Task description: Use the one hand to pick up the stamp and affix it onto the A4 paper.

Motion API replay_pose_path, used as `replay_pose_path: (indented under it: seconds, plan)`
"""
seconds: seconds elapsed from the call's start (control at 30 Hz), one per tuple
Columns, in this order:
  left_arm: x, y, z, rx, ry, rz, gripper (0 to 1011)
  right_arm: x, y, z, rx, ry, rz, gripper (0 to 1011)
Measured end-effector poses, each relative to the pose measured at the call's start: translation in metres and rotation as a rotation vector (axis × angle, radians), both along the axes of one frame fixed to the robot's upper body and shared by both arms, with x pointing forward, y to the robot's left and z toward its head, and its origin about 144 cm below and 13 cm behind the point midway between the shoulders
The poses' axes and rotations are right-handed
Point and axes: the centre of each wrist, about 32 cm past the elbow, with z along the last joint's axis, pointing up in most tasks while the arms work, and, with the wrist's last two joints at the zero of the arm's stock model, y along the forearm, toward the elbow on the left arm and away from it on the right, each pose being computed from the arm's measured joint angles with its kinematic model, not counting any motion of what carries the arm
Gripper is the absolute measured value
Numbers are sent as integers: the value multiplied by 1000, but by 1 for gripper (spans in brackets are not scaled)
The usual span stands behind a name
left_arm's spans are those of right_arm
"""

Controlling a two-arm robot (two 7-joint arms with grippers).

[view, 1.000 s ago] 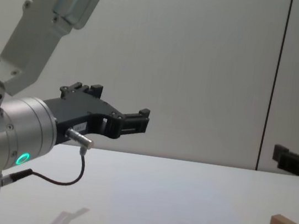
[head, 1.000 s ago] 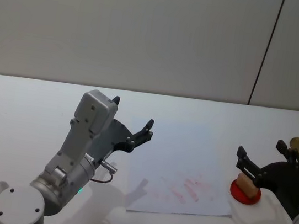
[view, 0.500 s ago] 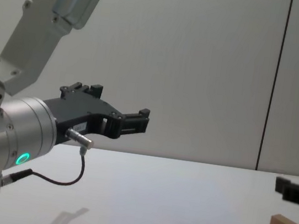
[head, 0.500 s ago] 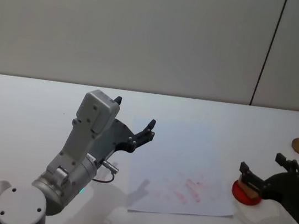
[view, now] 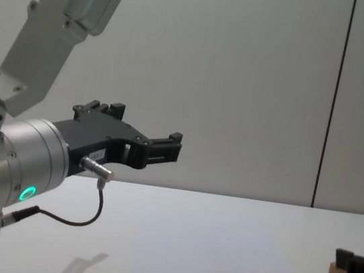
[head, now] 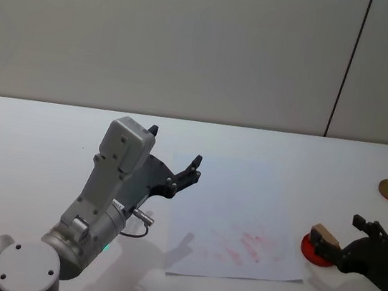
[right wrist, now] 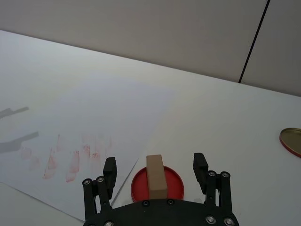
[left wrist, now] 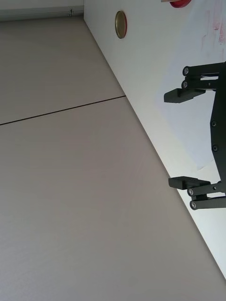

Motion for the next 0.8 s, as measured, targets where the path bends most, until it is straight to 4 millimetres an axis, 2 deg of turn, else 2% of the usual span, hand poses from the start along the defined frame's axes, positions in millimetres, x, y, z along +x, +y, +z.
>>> replay_pose_path:
  seconds: [0.47,0.67,0.77,0.8]
  plan:
    - [0,0,0,0,0,0,993,7,-6,-4,-22,47,16,998]
    - [0,0,0,0,0,0,993,10,-7,-4,-28,59,22,862]
    - [0,0,0,0,0,0,993,12,-8,-4,-32,66,26,760]
    - [0,0,0,0,0,0,993,12,-8,-4,-32,68,27,760]
